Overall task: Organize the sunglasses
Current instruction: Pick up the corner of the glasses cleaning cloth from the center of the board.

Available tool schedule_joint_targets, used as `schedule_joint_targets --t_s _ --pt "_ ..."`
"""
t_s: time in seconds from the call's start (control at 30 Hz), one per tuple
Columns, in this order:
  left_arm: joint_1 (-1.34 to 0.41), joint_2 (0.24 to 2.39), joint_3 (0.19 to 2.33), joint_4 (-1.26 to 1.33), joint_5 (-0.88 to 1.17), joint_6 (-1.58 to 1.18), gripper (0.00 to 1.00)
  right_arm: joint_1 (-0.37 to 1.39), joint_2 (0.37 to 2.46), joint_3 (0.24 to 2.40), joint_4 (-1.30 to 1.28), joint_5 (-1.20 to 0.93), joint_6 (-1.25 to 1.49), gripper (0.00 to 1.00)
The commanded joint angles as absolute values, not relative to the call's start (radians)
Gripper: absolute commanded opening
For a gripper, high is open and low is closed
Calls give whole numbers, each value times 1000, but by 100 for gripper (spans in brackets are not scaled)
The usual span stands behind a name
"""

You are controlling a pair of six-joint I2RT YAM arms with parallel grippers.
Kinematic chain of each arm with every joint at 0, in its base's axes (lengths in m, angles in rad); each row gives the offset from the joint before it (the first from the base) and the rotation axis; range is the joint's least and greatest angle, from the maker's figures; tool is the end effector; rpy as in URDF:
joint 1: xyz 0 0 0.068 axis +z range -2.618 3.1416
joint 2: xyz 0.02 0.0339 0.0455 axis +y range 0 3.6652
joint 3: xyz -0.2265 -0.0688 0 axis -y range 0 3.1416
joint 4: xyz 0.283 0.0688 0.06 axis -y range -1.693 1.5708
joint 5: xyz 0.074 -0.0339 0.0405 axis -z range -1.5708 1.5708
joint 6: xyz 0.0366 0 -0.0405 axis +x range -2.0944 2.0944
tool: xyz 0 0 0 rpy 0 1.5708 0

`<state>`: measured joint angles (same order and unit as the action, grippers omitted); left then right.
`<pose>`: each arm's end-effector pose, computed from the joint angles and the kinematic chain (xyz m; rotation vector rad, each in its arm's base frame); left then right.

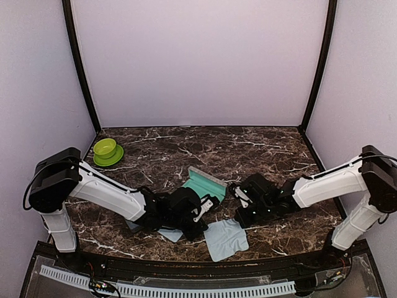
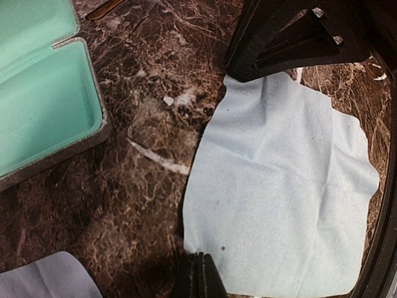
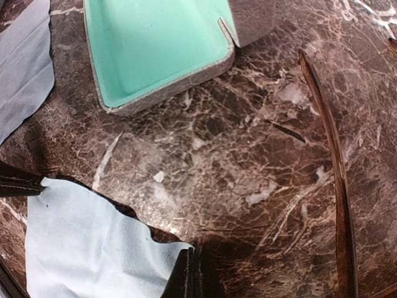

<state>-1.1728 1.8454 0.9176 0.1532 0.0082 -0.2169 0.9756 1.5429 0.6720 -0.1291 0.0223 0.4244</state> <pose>0.1463 -0.3487 0.0636 1.1318 2.1758 -0.6681 0.1698 0.2493 0.0690 -0.7129 2.5529 0.4784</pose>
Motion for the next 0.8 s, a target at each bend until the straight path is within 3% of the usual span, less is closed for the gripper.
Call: schedule_joint_targets --t_s 0.0,0.77 --pt "-1178 1824 910 89 -18 -197 0 986 1516 642 -190 30 431 0" --pt "-1136 1783 960 77 34 -109 0 953 1502 723 -116 53 414 0"
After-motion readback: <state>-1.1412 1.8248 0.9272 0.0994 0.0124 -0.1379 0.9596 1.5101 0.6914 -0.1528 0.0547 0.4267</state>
